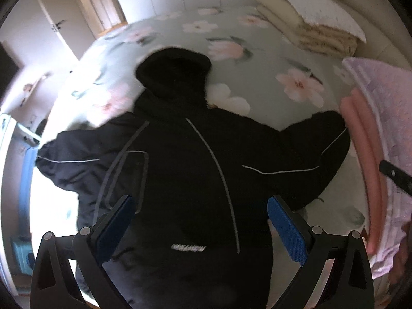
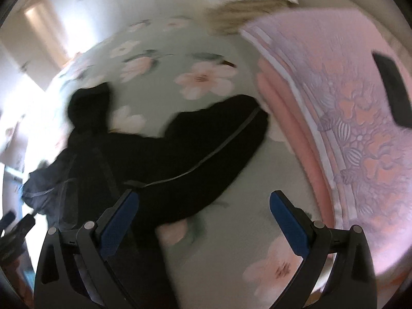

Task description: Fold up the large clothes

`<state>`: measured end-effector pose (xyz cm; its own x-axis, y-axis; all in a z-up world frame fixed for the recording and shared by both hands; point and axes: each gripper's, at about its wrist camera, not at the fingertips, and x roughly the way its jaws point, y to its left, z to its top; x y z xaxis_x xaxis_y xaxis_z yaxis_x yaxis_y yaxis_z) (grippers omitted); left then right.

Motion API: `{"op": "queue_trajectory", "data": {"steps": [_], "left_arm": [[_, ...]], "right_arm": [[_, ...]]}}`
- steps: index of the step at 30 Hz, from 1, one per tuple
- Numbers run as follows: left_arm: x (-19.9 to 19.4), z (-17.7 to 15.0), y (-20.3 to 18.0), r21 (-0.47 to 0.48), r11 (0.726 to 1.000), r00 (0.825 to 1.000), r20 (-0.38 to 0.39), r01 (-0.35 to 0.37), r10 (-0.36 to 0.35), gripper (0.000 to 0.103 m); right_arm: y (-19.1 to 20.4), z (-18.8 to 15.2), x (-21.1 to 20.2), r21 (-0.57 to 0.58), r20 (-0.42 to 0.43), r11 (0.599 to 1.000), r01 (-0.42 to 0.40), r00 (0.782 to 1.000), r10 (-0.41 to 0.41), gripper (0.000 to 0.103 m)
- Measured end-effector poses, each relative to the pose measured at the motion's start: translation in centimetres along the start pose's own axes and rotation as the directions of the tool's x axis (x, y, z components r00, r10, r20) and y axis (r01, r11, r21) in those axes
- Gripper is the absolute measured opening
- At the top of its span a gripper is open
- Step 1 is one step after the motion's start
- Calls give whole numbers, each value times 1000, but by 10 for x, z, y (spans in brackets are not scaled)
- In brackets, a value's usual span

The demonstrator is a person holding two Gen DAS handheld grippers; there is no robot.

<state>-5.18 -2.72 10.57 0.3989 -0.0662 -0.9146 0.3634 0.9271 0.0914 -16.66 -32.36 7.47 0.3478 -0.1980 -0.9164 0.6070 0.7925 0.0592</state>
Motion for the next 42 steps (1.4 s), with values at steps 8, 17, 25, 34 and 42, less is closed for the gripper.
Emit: {"op": "queue_trajectory", "data": {"steps": [8, 17, 25, 34, 42], "left_arm": [[78, 15, -46, 41, 999, 999, 39, 21, -23, 102], [163, 34, -91, 62, 998, 998, 52, 28, -31, 102], [198, 42, -104, 68, 989, 991, 2, 131, -132, 102], [205, 42, -145, 132, 934, 944, -41, 331, -329, 85], [268, 32, -191, 192, 925, 942, -126, 329, -310, 86]], "right_arm": [[-52, 56, 115, 109, 51, 990, 86, 994, -92, 102], [-104, 84, 246, 374, 30, 927, -39, 999, 30, 92], [-82, 93, 261, 242, 55, 970, -24, 998, 11, 51], [-99, 50, 146, 77, 208, 957, 279, 934, -289, 15], [-132, 22, 217, 45, 15, 948, 314, 949, -314, 15]]}}
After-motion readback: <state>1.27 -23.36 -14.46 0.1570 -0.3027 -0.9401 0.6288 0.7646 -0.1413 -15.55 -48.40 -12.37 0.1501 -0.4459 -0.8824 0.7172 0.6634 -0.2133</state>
